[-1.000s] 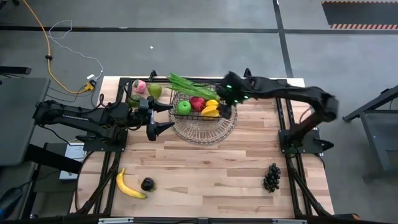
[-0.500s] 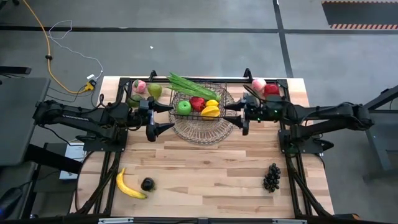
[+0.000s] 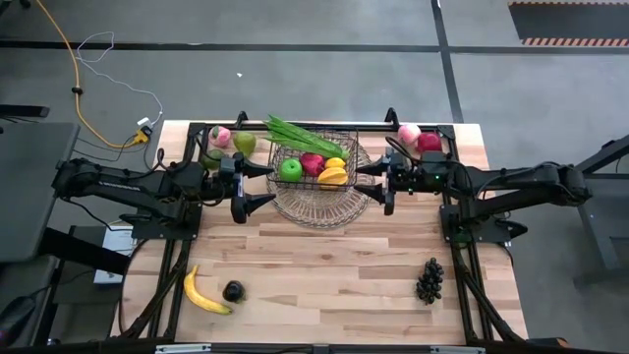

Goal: Build produce basket
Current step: Put the banana into the black wire basket

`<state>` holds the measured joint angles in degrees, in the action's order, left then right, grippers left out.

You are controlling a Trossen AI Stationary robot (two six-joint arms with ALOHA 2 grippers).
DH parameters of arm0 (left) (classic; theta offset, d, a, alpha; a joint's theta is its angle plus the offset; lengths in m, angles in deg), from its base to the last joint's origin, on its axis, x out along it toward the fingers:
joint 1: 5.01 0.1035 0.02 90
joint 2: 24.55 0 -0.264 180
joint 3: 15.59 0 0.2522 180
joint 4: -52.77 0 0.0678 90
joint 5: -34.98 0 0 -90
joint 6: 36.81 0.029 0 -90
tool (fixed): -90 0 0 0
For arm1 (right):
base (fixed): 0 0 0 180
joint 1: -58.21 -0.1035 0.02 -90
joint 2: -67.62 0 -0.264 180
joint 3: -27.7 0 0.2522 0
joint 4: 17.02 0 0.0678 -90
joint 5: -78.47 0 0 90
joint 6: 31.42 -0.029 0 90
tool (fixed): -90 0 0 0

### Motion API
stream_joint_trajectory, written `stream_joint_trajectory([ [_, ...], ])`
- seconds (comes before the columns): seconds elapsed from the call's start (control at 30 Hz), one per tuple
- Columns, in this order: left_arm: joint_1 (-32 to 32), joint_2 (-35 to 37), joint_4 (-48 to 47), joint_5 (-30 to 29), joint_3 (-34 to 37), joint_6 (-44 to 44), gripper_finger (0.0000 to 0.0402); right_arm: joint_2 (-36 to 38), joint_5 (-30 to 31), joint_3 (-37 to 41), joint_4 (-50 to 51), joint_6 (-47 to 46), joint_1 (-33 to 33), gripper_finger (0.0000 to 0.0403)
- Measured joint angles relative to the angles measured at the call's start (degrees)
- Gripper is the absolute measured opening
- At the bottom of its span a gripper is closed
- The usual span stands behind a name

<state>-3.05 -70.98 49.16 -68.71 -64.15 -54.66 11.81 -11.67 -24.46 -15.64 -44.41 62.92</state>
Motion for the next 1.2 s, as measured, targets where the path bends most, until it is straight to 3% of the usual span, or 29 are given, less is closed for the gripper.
stream_joint_trajectory([
  [0.57,-0.1,0.0,-2.3,-1.2,0.0,-1.5,0.04,0.0,0.0,0.0,0.0,0.0,0.0,0.0251],
  [0.67,-0.9,0.0,-11.5,4.0,-1.4,-5.1,0.04,0.0,0.0,0.0,0.0,0.0,0.0,0.0251],
  [0.9,-9.6,-4.4,-48.5,15.6,-8.7,-11.5,0.04,0.0,0.0,0.0,0.0,0.0,0.2,0.0251],
  [1.03,-18.9,-8.5,-58.5,21.6,-9.8,-13.8,0.04,0.0,-0.1,0.0,0.1,0.0,0.2,0.0251],
  [1.2,-32.0,-14.3,-62.7,23.0,-9.8,-16.7,0.04,0.0,-0.1,0.0,0.6,0.4,0.2,0.0251],
])
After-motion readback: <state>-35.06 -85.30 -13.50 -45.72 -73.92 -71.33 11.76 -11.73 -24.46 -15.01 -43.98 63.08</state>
